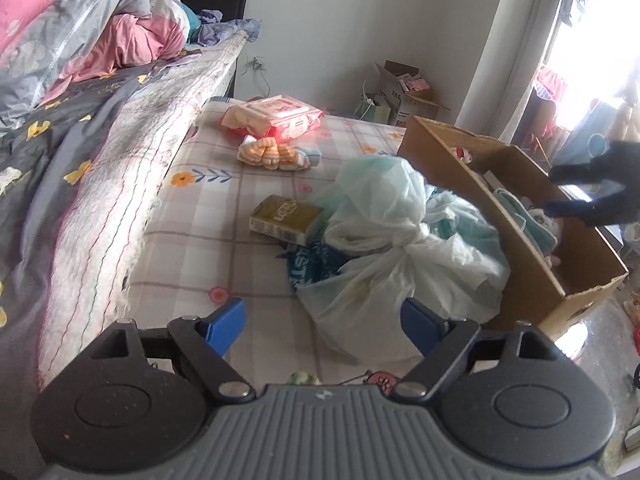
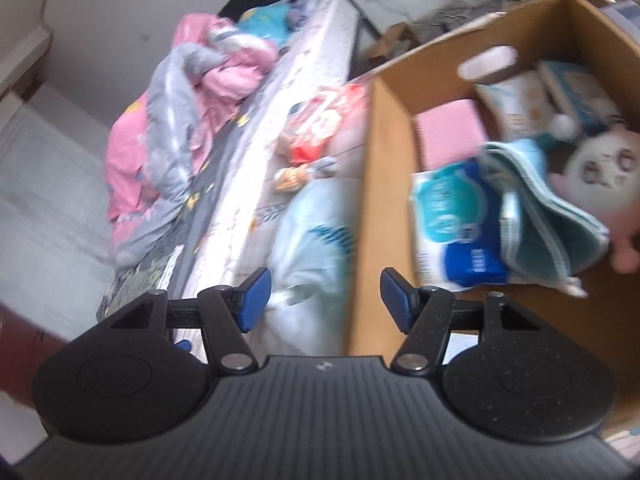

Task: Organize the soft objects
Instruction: 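Grasp the green floral cloth with the left gripper while the right gripper moves to the gold tissue pack, then grasp the gold LOVE tissue pack with the right gripper while the left gripper holds the green cloth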

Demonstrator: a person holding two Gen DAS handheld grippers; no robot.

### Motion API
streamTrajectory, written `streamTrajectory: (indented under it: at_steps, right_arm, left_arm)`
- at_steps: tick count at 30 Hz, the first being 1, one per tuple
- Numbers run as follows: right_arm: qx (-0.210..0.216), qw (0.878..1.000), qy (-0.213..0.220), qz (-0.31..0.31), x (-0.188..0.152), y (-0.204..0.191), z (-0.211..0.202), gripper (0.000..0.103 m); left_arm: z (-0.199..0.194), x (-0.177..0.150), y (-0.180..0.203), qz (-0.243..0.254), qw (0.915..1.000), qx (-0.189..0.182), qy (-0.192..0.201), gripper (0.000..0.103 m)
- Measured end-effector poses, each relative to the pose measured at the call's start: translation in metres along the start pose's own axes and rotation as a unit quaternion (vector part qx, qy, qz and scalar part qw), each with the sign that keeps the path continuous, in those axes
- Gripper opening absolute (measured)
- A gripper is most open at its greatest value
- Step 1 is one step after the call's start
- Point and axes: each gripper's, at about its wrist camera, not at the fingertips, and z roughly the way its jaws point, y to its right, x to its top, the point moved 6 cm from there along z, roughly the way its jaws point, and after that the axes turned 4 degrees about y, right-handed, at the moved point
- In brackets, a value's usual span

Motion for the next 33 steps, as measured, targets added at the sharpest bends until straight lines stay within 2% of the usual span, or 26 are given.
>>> streamTrajectory:
  at_steps: [4, 7, 9, 13, 17, 19, 22, 23, 25, 29, 33]
  right_arm:
    - [0.024, 0.998, -0.038, -0.048, -0.02, -0.045, 0.033, 0.063]
    - [0.028, 0.994, -0.068, -0.083, -0.035, -0.073, 0.059, 0.063]
    - [0.028, 0.991, -0.081, -0.1, -0.043, -0.087, 0.073, 0.064]
    - [0.033, 0.989, -0.102, -0.105, -0.047, -0.106, 0.095, 0.064]
    - [0.013, 0.98, -0.117, -0.158, -0.044, -0.127, 0.114, 0.07]
    - [0.001, 0.97, -0.132, -0.204, -0.036, -0.138, 0.132, 0.075]
    - [-0.017, 0.95, -0.153, -0.272, -0.021, -0.155, 0.161, 0.082]
    - [-0.022, 0.943, -0.161, -0.291, -0.015, -0.16, 0.173, 0.083]
    - [-0.031, 0.928, -0.182, -0.322, -0.007, -0.166, 0.201, 0.083]
    - [-0.043, 0.897, -0.232, -0.375, -0.004, -0.171, 0.263, 0.083]
    - [-0.07, 0.876, -0.28, -0.388, -0.008, -0.156, 0.319, 0.083]
  left_arm:
    - [0.004, -0.029, -0.005, 0.006, 0.9993, -0.009, -0.035, 0.086]
    - [0.016, -0.051, 0.004, 0.04, 0.9961, -0.026, -0.075, 0.088]
    - [0.028, -0.062, 0.009, 0.058, 0.9937, -0.015, -0.094, 0.088]
    - [0.046, -0.071, 0.012, 0.095, 0.9912, 0.003, -0.093, 0.085]
    - [0.06, -0.074, 0.005, 0.093, 0.9899, 0.001, -0.107, 0.075]
    - [0.063, -0.07, 0.0, 0.092, 0.9906, -0.004, -0.101, 0.071]
    - [0.067, -0.063, -0.008, 0.101, 0.9901, -0.004, -0.098, 0.053]
    - [0.068, -0.062, -0.01, 0.109, 0.9894, -0.003, -0.096, 0.046]
    - [0.07, -0.058, -0.014, 0.12, 0.9885, 0.006, -0.092, 0.038]
    - [0.074, -0.051, -0.025, 0.111, 0.99, 0.013, -0.086, 0.03]
    - [0.078, -0.041, -0.041, 0.087, 0.9931, 0.024, -0.074, 0.026]
